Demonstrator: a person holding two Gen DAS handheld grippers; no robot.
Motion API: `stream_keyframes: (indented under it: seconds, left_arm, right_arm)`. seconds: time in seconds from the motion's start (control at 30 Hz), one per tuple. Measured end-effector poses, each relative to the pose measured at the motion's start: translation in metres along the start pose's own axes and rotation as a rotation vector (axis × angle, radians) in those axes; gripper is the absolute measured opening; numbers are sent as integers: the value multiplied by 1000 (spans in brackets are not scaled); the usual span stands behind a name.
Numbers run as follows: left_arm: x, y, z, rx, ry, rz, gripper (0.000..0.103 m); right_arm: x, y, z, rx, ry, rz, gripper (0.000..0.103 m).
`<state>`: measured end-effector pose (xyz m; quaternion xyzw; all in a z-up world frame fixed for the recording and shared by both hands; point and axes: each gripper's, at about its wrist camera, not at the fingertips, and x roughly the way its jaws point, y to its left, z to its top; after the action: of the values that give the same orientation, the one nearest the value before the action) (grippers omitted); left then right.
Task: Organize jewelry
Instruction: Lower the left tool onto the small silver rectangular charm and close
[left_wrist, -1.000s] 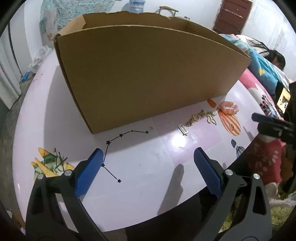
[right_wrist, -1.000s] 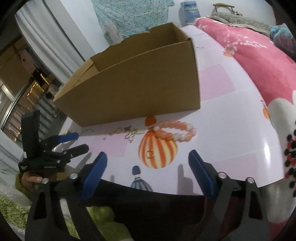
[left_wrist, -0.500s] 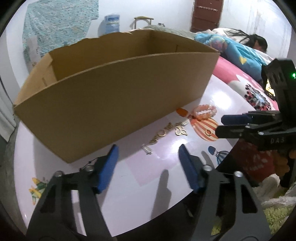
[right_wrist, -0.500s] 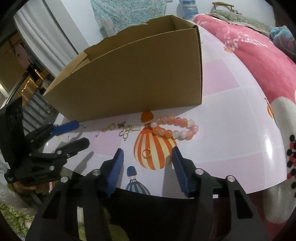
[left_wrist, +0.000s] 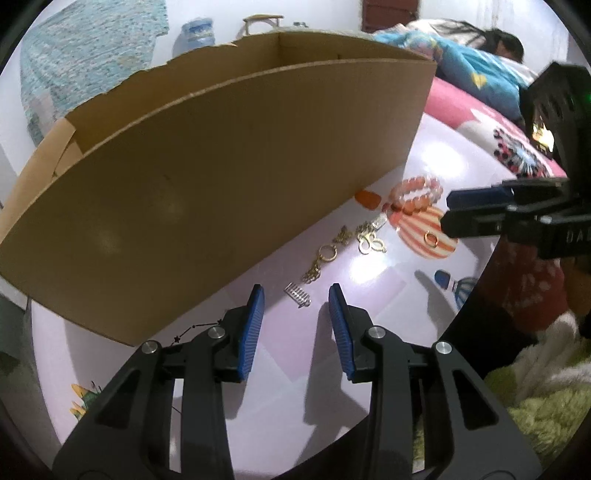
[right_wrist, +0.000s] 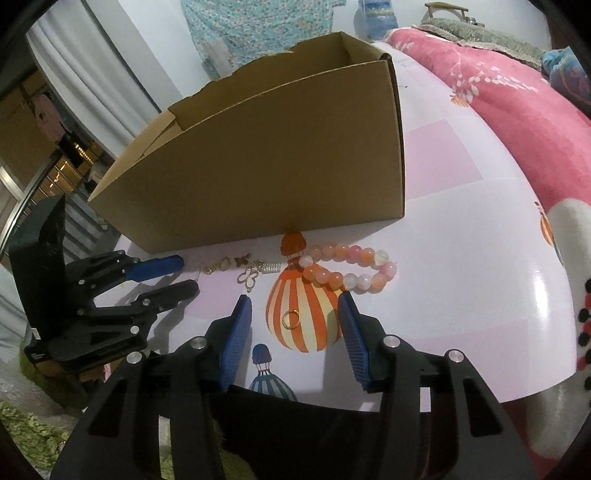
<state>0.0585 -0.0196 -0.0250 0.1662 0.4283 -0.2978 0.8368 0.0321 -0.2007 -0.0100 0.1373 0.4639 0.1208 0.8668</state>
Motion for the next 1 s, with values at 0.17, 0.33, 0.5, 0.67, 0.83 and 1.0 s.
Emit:
stream_keyframes:
  seconds: [0.17, 0.33, 0.5, 0.67, 0.83, 1.0]
  left_arm:
    - [2, 0, 2, 72, 17, -13, 33]
    - [4, 3, 4, 124, 26, -80, 26]
    - [5, 8, 6, 156, 26, -130, 25]
    - [6, 13, 6, 177, 21, -161, 21]
    - [6, 16, 8, 173, 15, -155, 13]
    - [6, 12, 7, 184, 11, -131, 9]
  right_arm:
    - [3, 1, 1, 12, 0, 6, 48]
    - [3, 2, 3, 15, -4, 3, 48]
    - [4, 3, 4, 17, -1, 3, 48]
    - [5, 6, 4, 11, 1, 2, 48]
    - [3, 6, 4, 7, -1, -1, 47]
    - [-1, 5, 3, 7, -5, -9, 47]
